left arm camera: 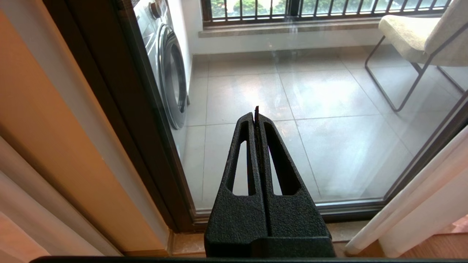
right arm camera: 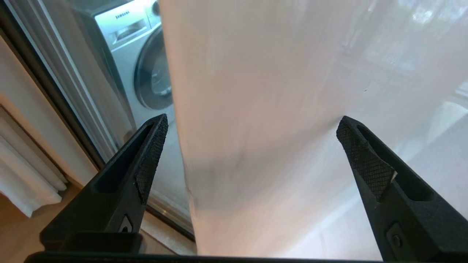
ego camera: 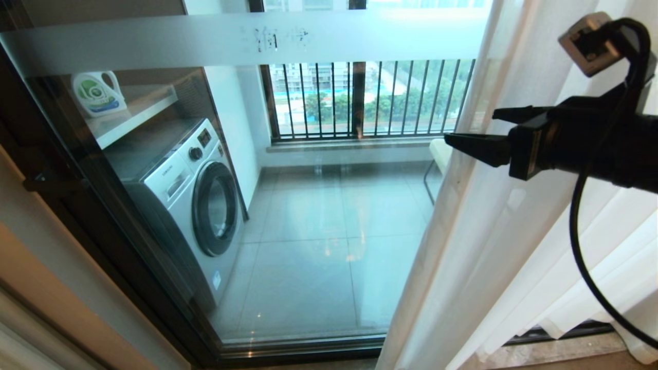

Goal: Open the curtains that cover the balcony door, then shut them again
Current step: Pull the inner curtains open on both sides

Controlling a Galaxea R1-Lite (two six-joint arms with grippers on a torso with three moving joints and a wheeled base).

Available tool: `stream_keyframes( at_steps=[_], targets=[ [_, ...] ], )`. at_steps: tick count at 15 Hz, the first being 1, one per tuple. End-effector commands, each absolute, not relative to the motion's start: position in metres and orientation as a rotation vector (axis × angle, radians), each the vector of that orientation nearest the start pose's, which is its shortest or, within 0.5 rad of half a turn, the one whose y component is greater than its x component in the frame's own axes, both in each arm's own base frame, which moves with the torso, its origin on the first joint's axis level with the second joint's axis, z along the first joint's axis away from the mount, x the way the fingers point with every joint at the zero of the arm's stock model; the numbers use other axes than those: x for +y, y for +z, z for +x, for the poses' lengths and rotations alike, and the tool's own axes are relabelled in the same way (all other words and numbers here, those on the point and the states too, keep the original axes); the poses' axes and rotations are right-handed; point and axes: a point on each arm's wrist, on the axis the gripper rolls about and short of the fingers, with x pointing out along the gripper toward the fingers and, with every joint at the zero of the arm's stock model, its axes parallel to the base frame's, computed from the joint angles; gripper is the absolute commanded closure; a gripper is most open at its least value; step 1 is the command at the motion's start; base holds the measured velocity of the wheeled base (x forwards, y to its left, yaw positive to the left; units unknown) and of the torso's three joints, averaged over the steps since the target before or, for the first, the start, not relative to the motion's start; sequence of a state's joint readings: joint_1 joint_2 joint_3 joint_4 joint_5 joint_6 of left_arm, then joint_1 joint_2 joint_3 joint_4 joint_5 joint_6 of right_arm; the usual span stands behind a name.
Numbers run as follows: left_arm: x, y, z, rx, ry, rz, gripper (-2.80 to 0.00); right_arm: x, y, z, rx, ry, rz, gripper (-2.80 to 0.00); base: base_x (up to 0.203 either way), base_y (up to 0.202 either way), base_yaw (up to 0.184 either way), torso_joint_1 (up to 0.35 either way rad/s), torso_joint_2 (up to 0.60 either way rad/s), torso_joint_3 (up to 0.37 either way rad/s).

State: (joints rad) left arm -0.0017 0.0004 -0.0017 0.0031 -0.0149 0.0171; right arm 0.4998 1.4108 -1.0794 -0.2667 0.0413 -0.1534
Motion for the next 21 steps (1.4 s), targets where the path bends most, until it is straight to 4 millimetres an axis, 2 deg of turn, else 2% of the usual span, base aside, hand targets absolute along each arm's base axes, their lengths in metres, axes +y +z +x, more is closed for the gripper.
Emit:
stream_keyframes(
  at_steps=[1, 8, 13, 21],
  targets=[
    [0.0, 0.076, -0.023, 0.001, -0.017, 0.017, 0.0, 0.126, 0.302, 0.22, 0.008, 0.556, -0.164, -2.8, 0.0, 0.0, 0.0, 0.0, 0.0, 0.0],
    [0.0, 0.076, -0.023, 0.001, -0.017, 0.017, 0.0, 0.14, 0.298, 0.23, -0.028, 0.456, -0.148, -2.8, 0.0, 0.0, 0.0, 0.0, 0.0, 0.0],
    [0.0, 0.076, -0.023, 0.001, -0.017, 0.017, 0.0, 0.138, 0.299, 0.231, -0.032, 0.378, -0.145, -2.8, 0.0, 0.0, 0.0, 0.0, 0.0, 0.0],
    [0.0, 0.076, -0.023, 0.003, -0.017, 0.017, 0.0, 0.145, 0.297, 0.242, -0.086, 0.367, -0.131, -2.8, 0.0, 0.0, 0.0, 0.0, 0.0, 0.0]
  ],
)
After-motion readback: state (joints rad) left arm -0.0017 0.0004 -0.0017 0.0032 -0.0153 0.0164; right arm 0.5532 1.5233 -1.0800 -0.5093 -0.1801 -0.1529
